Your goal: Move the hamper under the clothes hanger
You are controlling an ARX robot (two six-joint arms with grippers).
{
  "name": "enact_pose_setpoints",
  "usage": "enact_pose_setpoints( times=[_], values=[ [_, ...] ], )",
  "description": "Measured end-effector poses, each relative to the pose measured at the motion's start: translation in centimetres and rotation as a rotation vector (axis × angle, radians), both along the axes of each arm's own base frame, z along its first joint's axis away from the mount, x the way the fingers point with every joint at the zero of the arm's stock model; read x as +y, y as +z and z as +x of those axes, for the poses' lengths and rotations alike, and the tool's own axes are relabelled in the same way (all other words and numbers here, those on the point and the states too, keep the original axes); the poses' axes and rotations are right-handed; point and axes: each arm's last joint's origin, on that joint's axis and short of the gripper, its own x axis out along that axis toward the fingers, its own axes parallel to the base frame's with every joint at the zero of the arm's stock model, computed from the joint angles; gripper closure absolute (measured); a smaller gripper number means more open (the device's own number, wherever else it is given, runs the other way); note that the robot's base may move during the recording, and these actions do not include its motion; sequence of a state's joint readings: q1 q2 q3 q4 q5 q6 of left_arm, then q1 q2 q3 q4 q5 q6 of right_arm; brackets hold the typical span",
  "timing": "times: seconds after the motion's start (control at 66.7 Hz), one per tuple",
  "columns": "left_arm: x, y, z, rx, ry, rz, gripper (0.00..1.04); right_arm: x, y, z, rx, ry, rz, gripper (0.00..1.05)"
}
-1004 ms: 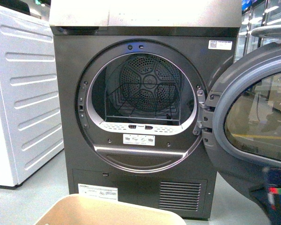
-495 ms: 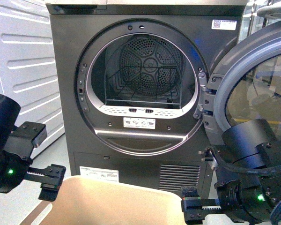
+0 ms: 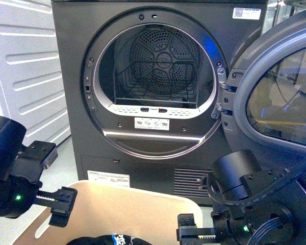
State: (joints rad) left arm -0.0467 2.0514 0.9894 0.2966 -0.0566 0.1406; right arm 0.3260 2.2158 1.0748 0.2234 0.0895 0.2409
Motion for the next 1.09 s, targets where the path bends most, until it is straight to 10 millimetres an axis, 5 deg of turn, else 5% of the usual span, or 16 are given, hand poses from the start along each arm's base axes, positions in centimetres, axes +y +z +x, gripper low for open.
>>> enact_pose_setpoints(
  times=[0.615, 1.094],
  values=[
    [3.5, -2.1, -1.4, -0.017, 0.014, 0.007, 0.07, 1.1, -1.3, 1.1, 0.003, -0.011, -0.023, 0.08],
    [6.1, -4.8, -0.4, -0.014, 0.108, -0.023, 0.07, 1.0, -2.3, 1.0, 0.024, -0.021, -0.034, 0.08]
  ],
)
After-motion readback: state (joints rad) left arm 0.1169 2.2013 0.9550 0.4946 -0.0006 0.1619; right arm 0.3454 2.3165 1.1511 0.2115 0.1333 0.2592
